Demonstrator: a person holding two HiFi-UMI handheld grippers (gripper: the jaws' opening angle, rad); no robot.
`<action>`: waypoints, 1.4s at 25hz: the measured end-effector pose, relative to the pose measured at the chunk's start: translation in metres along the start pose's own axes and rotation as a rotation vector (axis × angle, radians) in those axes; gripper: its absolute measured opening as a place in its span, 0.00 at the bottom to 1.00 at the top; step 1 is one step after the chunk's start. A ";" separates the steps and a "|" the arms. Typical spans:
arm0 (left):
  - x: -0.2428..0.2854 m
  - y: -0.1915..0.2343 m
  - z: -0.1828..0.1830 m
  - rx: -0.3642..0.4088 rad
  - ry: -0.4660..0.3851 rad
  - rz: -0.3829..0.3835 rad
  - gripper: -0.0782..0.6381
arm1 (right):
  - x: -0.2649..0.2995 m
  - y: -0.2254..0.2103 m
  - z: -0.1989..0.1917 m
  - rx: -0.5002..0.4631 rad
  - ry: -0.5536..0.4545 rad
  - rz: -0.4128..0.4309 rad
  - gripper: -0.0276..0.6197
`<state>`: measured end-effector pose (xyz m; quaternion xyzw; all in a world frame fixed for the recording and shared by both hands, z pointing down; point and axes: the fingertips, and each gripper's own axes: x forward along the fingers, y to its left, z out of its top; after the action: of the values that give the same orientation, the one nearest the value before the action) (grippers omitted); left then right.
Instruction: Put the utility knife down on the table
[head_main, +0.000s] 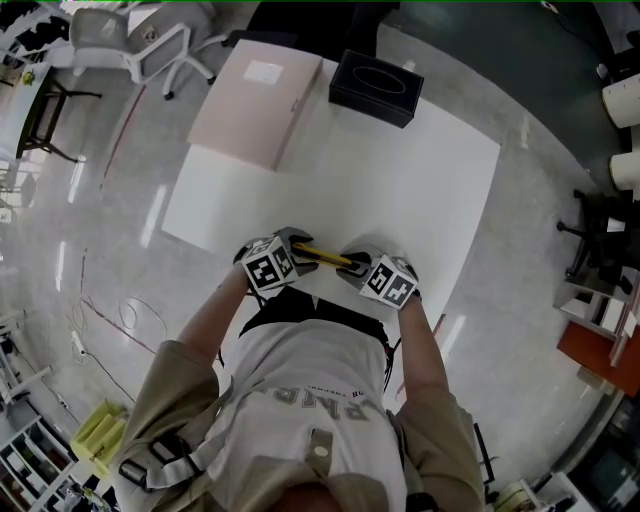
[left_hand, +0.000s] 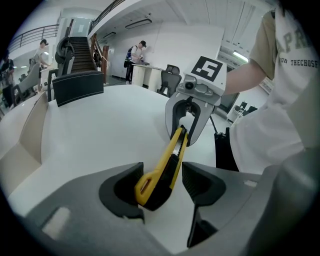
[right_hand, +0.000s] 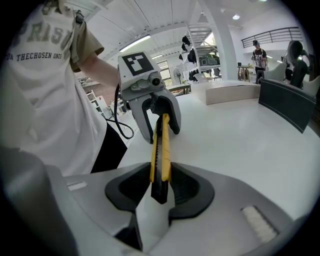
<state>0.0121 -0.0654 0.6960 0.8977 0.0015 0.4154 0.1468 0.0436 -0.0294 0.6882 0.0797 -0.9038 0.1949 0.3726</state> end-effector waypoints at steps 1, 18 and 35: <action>0.000 0.000 0.000 0.008 0.006 0.000 0.46 | 0.000 -0.001 -0.001 0.001 0.003 0.000 0.23; 0.000 0.002 -0.004 0.112 0.061 -0.001 0.45 | 0.002 -0.002 0.003 0.019 0.013 0.025 0.23; 0.001 0.004 -0.003 0.116 0.050 0.044 0.44 | 0.000 -0.003 0.004 0.029 0.005 0.042 0.23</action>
<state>0.0099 -0.0682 0.7000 0.8939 0.0096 0.4399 0.0856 0.0419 -0.0342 0.6862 0.0656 -0.9014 0.2158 0.3697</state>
